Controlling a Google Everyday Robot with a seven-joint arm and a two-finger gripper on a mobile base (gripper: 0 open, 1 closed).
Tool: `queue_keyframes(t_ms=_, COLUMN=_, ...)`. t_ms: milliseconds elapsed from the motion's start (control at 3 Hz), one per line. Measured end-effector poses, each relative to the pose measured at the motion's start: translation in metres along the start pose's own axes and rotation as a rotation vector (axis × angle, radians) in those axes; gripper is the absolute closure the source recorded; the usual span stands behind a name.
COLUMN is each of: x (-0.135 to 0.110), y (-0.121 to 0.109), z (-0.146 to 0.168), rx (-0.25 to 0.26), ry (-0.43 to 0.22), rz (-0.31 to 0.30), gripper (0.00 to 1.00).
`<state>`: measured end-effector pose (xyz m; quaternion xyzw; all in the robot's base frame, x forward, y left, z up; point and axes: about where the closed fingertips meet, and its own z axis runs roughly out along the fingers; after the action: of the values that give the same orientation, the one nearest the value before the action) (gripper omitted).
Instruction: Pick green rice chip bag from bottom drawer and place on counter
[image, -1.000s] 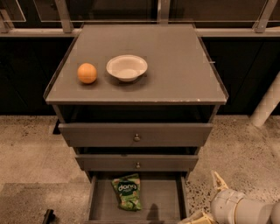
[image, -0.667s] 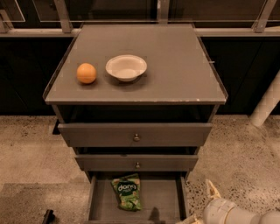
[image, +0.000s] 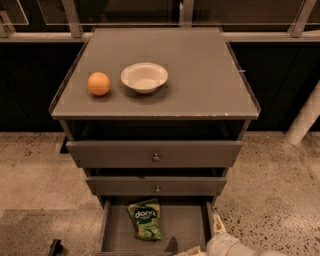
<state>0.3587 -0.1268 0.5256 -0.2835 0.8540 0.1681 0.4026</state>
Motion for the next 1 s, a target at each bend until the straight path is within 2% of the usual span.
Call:
queue_keyframes(t_ms=333, x=0.01, y=0.017, z=0.046, rx=-0.059, ry=0.012, rz=0.0, gripper=0.0)
queue_keyframes(t_ms=667, x=0.009, y=0.023, z=0.052, rx=-0.079, ry=0.013, rz=-0.005, gripper=0.0)
queue_keyframes(t_ms=1000, x=0.012, y=0.024, z=0.061, rx=-0.053, ry=-0.008, rz=0.04, gripper=0.0)
